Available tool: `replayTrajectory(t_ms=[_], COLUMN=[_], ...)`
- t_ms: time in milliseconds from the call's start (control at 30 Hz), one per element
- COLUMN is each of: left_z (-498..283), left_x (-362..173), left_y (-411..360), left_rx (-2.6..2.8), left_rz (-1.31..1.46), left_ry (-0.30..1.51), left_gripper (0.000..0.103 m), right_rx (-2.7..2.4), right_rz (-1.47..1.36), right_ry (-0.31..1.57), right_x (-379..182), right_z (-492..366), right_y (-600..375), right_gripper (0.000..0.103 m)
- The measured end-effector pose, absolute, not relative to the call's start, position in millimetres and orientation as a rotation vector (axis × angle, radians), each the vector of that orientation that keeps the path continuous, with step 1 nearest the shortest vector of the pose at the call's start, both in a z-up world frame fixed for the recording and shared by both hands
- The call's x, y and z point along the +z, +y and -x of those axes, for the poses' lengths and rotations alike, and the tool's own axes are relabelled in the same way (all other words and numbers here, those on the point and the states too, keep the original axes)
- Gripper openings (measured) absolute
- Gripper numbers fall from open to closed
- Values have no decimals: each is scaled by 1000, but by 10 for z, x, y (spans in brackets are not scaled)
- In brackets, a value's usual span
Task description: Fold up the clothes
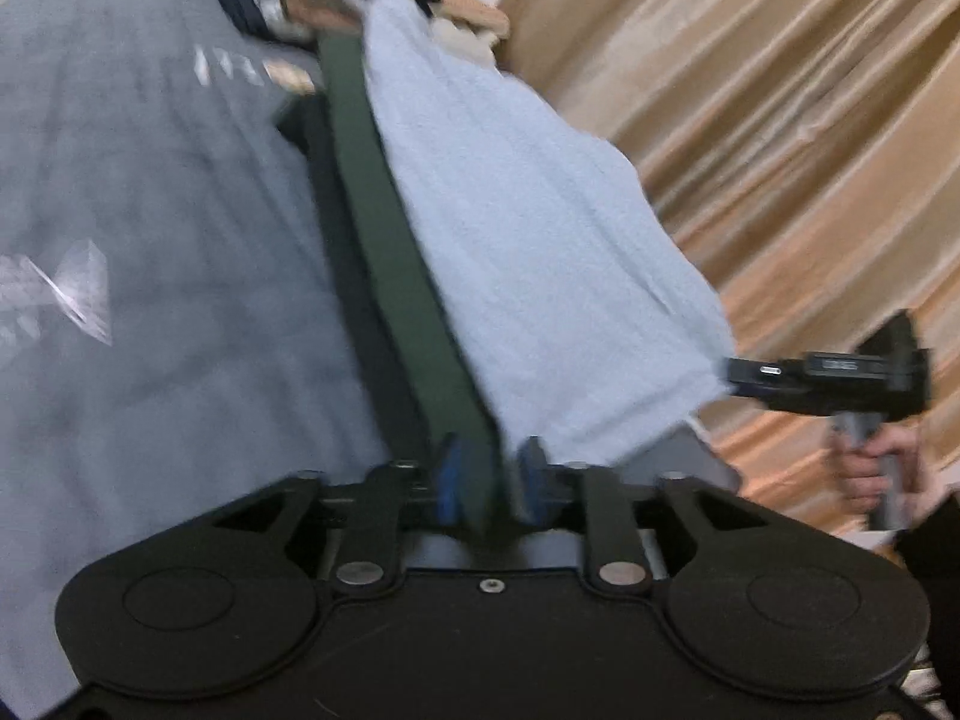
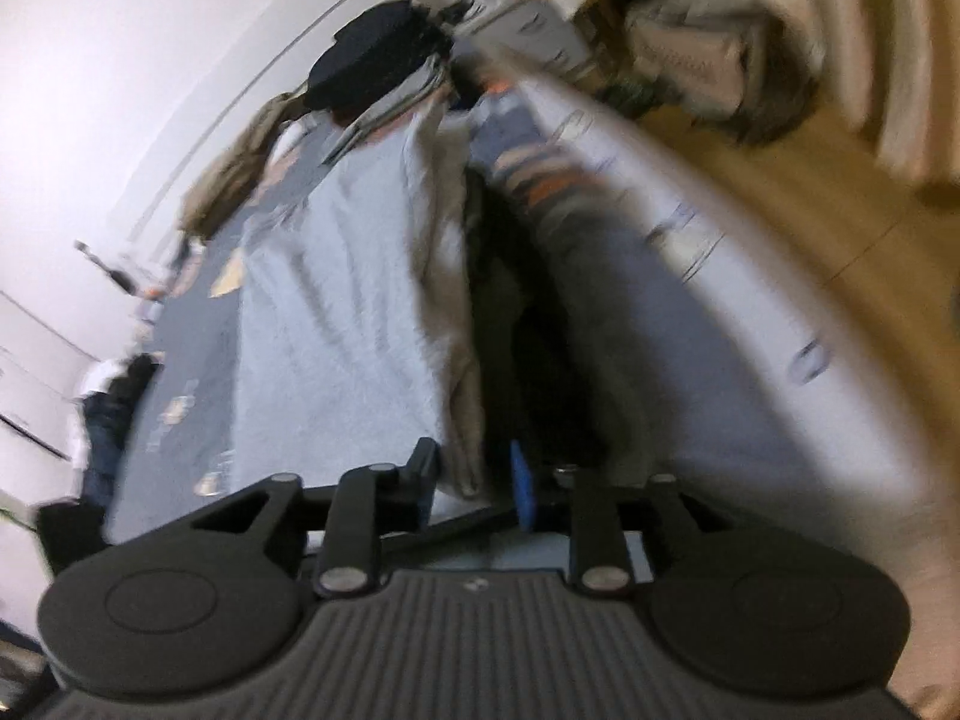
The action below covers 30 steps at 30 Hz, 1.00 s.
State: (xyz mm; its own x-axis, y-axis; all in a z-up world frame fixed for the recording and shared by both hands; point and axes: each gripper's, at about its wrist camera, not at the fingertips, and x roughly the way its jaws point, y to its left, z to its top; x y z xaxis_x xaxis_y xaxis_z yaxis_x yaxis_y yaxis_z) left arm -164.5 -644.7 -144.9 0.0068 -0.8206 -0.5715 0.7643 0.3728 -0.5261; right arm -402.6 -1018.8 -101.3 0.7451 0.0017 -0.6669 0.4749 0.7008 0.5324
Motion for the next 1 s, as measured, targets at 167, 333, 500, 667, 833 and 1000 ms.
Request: replayTrajectory(t_ms=[167, 333, 500, 667, 833, 1000], left_z=[1495, 1558, 1509, 1129, 498, 96], left_x=[-1132, -1164, -1349, -1521, -1519, -1421], left_y=[-6432, -6844, -7328, -7630, -7618, -7626], left_rx=[-1272, -1391, -1484, -1427, -1262, -1112], left_rz=[183, 256, 285, 322, 451, 554], left_ry=[874, 926, 1029, 1063, 988, 950], left_gripper=[50, 54, 54, 54, 55, 55], right_rx=[-261, -116, -142, -115, -81, -68], right_rz=[-691, -717, -803, -829, -831, -841], right_ry=[517, 526, 595, 566, 576, 589], right_x=[-562, -677, -1122, -1254, -1352, -1288], right_z=[4103, 3751, 3580, 3718, 3782, 3739], right_y=[-10092, -9975, -10105, -10112, -10105, -10134], right_gripper=[35, 40, 40, 40, 40, 40])
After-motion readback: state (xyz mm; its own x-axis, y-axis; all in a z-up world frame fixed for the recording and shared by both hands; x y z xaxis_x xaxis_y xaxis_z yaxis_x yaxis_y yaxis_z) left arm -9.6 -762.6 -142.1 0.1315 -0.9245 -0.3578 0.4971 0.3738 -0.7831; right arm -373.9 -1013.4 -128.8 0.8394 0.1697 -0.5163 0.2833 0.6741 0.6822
